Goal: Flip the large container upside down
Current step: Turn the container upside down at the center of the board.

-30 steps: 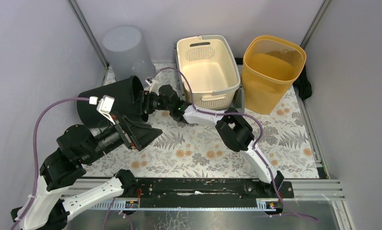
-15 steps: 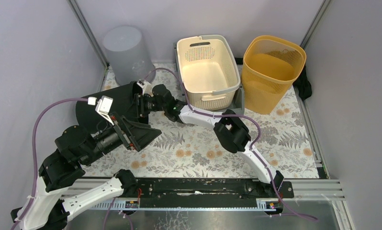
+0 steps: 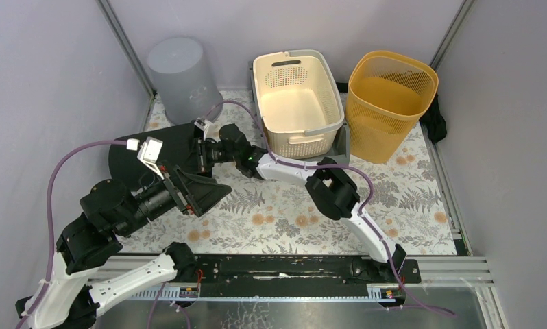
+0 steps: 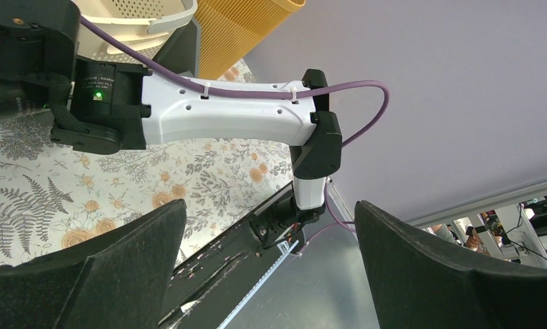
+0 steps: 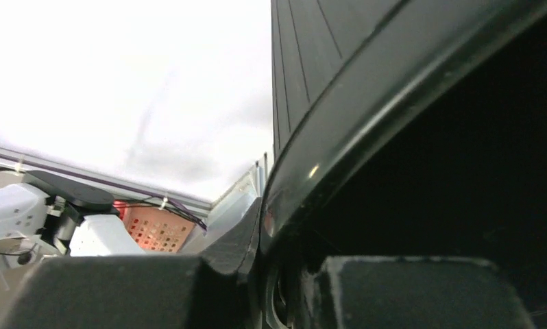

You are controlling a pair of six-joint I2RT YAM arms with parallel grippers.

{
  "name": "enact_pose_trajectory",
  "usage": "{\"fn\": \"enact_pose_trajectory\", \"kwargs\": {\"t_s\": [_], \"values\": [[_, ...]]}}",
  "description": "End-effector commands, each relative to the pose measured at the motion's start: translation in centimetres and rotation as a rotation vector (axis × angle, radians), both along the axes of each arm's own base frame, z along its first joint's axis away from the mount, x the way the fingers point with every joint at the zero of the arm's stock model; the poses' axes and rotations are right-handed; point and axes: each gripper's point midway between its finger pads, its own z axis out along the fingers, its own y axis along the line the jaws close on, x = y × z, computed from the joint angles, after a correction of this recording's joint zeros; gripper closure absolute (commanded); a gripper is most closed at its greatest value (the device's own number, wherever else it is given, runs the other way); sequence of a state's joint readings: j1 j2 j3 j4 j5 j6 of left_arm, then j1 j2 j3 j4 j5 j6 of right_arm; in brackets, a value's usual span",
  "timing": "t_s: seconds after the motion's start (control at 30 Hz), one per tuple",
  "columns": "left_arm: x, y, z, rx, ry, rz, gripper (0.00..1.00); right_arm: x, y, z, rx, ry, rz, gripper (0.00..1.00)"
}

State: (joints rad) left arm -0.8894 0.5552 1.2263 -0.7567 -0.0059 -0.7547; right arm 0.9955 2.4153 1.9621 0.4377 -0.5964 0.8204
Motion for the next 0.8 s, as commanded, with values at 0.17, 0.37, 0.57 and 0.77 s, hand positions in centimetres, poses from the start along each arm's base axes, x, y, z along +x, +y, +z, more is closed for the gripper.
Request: {"fn": "enact_pose_trajectory", "kwargs": {"t_s": [0.17, 0.37, 0.57, 0.77], "values": [[-0.7, -0.1, 1.7, -0.052, -0.034, -0.033, 0.00, -3.1, -1.4, 7.6, 0.257, 0.169, 0.078, 0.94], [-0.8, 0.0, 2.6, -0.054, -0.049, -0.037, 0.00, -3.3, -2.6, 11.0, 0.433, 0.237, 0.078, 1.00], [-0.8, -0.2, 2.7, -0.050, -0.053, -0.043, 0.00, -3.6, -4.1, 12.4, 0.582, 0.314, 0.048, 1.00], [-0.8, -0.2, 2.7, -0.049, -0.053, -0.045, 0.00, -4.6, -5.2, 11.6, 0.673, 0.355, -0.009, 1.00]]}}
